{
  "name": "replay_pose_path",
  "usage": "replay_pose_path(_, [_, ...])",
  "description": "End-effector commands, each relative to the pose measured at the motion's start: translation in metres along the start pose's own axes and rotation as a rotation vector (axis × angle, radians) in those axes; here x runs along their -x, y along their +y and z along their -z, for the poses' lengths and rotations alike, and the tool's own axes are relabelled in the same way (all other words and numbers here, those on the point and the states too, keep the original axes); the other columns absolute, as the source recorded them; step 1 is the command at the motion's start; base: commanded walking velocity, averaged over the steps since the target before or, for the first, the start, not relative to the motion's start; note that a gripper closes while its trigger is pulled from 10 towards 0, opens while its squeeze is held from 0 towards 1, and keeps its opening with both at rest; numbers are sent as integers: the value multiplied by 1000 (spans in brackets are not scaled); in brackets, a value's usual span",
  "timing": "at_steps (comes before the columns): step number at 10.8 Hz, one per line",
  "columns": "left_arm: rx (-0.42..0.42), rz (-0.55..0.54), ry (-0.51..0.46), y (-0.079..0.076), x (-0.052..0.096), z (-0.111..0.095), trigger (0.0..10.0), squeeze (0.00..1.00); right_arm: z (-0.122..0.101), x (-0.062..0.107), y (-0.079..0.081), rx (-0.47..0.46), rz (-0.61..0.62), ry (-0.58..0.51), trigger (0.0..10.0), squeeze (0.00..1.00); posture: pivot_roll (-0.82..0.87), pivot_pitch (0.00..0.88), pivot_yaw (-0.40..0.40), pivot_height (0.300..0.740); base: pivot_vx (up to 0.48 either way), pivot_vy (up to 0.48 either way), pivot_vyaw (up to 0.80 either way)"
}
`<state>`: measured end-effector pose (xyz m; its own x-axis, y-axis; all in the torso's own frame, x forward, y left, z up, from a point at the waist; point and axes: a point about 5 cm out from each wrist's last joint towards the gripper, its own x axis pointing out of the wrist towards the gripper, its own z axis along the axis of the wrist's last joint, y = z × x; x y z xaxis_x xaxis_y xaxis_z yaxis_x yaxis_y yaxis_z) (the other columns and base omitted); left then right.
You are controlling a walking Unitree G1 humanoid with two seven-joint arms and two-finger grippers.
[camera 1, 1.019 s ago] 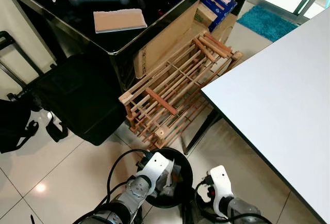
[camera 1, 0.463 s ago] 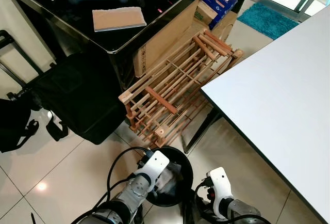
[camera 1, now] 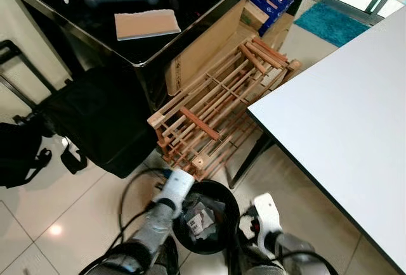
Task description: Picking trash to rubbish bin
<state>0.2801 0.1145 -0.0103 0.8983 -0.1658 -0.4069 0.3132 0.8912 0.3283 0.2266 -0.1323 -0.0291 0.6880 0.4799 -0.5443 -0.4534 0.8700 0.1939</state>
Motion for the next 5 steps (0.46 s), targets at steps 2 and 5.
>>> replay_pose_path(2, [42, -105, -46, 16, 6, 4, 10000, 0, -11, 0, 4, 40, -41, -47, 10000, 0, -110, 190, 40, 740, 0, 0, 0])
replay_pose_path(5, [22, -257, -225, 47, 4, -29, 10000, 0, -64, -8, 12, 121, -104, -212, 10000, 0, -89, 128, 47, 740, 0, 0, 0])
